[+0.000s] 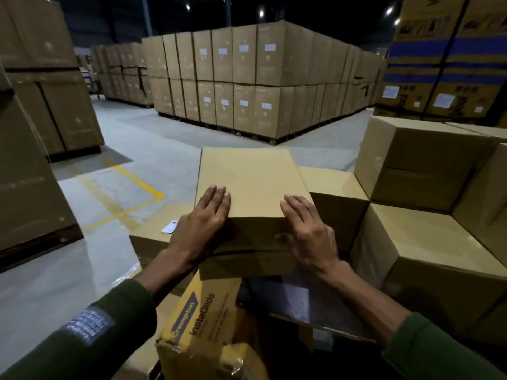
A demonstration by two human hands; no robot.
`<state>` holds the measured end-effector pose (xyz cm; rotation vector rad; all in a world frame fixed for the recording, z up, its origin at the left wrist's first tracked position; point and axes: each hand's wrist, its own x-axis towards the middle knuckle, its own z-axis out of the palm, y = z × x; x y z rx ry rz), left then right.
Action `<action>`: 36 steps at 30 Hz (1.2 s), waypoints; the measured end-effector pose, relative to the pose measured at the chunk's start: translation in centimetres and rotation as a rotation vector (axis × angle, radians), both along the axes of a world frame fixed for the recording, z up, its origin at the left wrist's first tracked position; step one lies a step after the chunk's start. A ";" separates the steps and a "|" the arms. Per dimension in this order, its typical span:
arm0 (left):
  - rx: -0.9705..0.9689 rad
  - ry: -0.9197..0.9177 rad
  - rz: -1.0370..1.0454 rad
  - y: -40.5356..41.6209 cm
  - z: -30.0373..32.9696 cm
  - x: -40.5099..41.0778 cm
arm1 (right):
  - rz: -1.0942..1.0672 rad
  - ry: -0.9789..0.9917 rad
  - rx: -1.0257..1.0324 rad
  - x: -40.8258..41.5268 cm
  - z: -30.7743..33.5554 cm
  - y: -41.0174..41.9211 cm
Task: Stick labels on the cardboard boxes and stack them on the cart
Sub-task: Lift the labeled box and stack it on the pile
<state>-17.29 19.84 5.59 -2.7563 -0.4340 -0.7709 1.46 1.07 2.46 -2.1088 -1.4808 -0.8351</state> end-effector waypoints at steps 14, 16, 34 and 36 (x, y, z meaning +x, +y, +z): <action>0.052 -0.145 -0.155 -0.8 11.2 17.1 | -0.229 -0.153 0.169 13.0 11.6 -3.0; 0.051 -0.157 -0.175 -1.2 11.7 19.8 | -0.256 -0.157 0.170 15.3 12.1 -3.4; -0.027 -0.039 -0.222 -0.9 10.9 35.8 | -0.365 -0.034 0.085 29.4 11.2 -3.9; -0.029 -0.022 -0.221 -0.8 10.8 36.6 | -0.373 -0.015 0.075 29.9 11.0 -3.9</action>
